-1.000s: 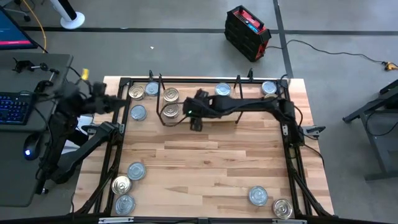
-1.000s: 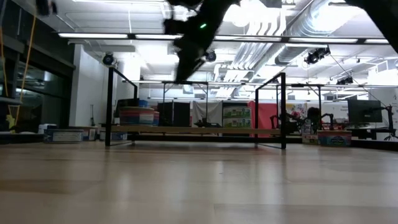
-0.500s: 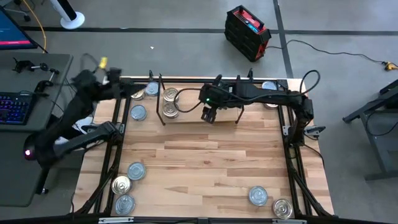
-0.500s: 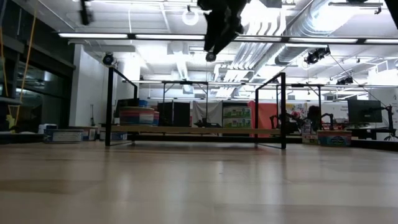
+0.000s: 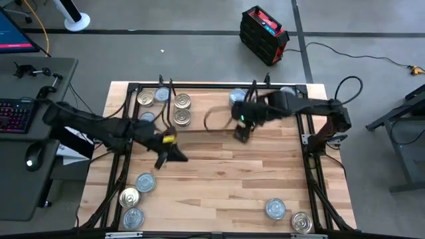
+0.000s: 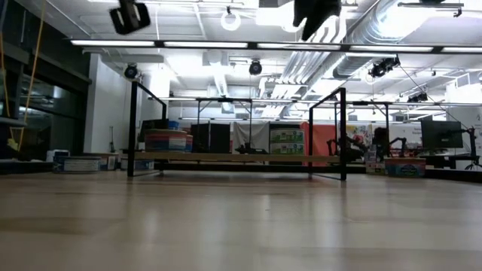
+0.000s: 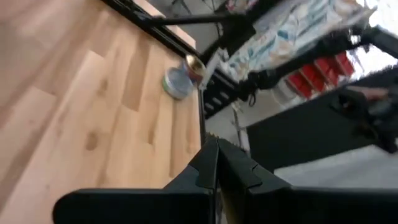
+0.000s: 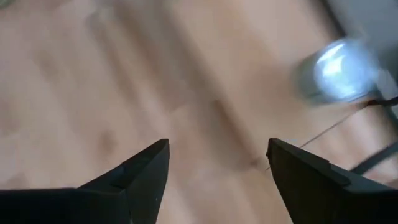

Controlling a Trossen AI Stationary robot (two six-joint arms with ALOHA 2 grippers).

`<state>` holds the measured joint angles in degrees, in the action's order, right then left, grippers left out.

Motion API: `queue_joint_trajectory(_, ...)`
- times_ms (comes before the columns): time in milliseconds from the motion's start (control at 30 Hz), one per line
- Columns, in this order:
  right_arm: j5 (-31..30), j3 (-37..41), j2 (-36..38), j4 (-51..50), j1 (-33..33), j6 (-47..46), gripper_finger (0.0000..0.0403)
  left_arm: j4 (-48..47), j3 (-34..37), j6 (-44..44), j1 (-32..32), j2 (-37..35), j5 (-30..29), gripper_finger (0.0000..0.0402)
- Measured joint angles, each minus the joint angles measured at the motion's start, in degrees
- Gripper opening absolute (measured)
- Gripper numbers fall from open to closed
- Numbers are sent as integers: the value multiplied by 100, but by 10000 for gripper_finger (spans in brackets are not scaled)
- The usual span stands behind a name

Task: Stack canned seafood by type on shelf
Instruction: Put the green tuna can on the shelf

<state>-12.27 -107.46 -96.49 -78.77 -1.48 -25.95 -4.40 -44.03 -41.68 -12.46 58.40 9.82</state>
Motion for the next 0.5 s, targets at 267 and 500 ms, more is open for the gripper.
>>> queue_joint_trajectory(267,1070,1633,645,821,-2498,-2224,223,560,-17,-731,-1404,239,-2244,0)
queue_joint_trajectory(500,1066,3118,915,2083,-4792,-5084,122,1835,-83,-1516,-1759,1888,-2688,0)
